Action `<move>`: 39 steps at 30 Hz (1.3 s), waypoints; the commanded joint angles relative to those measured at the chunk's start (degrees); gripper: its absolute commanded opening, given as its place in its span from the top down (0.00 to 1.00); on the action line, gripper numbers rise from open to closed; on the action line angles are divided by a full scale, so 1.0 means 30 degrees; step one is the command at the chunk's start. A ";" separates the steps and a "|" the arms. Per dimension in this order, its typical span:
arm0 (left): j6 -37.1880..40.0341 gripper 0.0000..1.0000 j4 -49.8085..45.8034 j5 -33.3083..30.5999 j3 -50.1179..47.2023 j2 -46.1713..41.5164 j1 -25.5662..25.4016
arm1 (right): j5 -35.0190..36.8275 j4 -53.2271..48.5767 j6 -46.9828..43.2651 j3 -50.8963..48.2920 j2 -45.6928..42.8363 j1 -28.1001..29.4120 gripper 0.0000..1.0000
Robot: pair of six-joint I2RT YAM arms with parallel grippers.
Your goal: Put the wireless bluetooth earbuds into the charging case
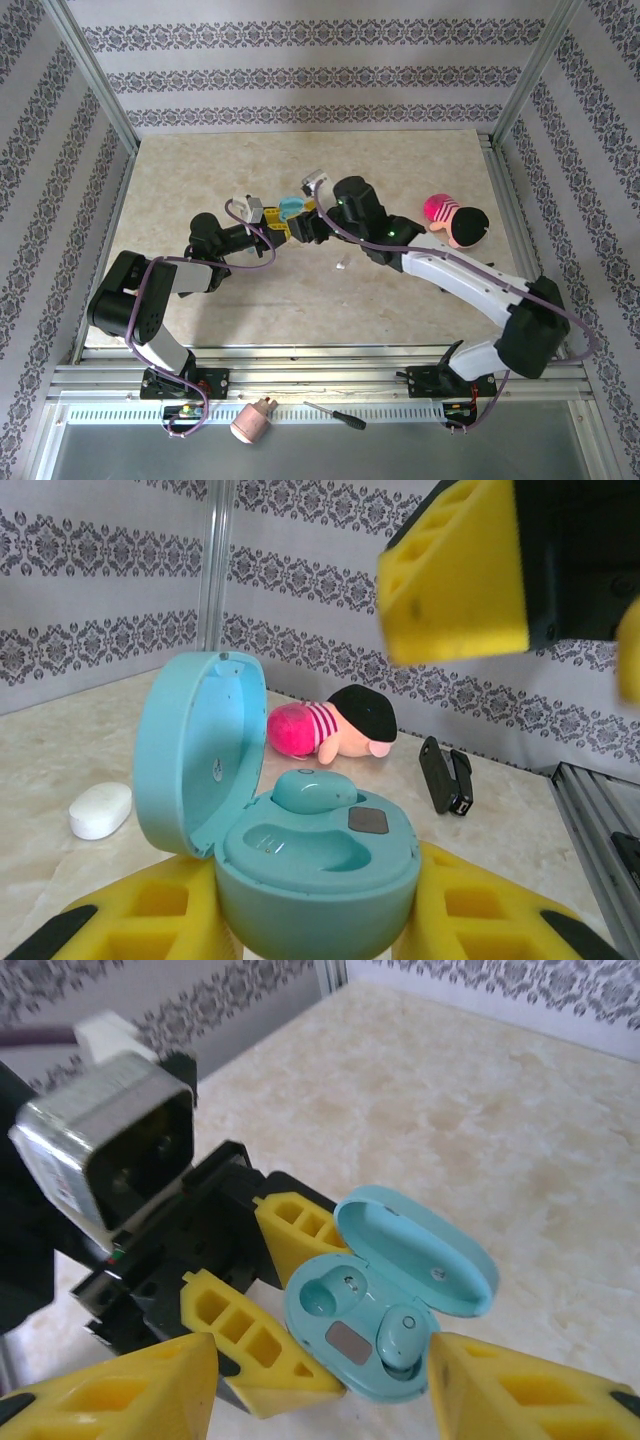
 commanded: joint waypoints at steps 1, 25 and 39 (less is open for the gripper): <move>-0.0337 0.79 0.1577 -0.0217 -0.0176 -0.0035 0.0139 | -0.1227 0.2737 0.1408 -0.1367 -0.1416 -0.0870 0.41; -0.1183 0.80 0.2501 -0.1911 -0.0117 0.0043 0.6566 | 0.0313 0.5153 0.2387 0.1393 0.9875 0.0735 0.40; 0.0282 0.80 -0.1191 -0.2713 -0.0557 -0.2113 0.8205 | 0.0804 0.3656 -0.0076 0.7808 1.6178 0.2494 0.48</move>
